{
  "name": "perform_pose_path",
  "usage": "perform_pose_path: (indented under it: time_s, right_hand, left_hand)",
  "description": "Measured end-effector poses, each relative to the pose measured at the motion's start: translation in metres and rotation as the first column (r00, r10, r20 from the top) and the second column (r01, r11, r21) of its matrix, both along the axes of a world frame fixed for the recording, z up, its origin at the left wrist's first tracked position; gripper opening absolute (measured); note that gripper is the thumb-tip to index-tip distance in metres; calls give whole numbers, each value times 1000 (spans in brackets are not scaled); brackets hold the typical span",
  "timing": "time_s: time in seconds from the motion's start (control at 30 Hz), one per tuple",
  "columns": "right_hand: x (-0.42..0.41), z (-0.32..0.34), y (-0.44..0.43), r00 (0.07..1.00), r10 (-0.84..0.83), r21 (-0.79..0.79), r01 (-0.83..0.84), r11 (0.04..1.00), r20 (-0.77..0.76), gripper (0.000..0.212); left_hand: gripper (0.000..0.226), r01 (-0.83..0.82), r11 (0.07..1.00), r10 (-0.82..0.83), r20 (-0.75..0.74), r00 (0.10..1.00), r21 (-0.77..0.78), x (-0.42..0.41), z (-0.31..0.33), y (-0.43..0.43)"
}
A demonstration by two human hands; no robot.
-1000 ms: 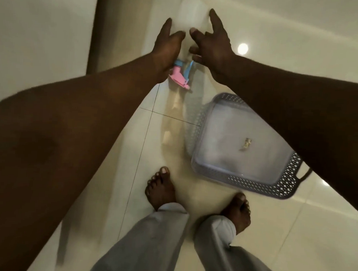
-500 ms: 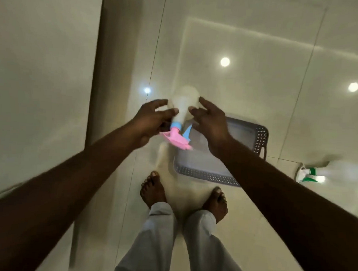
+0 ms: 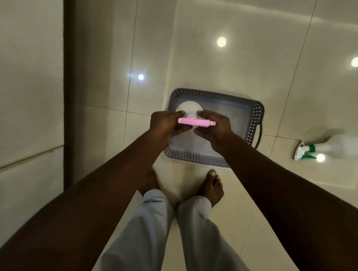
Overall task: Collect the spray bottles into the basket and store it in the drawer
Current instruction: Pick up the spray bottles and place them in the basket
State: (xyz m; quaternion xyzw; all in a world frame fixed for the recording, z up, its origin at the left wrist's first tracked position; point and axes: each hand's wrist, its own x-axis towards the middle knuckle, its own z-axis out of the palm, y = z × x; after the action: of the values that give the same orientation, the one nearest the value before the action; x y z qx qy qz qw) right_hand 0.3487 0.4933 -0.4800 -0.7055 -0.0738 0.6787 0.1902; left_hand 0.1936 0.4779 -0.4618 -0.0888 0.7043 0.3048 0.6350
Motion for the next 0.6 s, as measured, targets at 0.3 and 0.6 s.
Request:
perform_pose_path:
  time_s: [0.3, 0.6]
  right_hand:
    - [-3, -37, 7, 1000, 10, -87, -12, 996, -28, 16]
    - [-7, -38, 8, 991, -45, -170, 24, 985, -125, 33]
  left_hand:
    - [10, 65, 998, -67, -75, 995, -23, -2, -38, 9]
    - [13, 114, 993, -114, -37, 993, 3, -4, -47, 9]
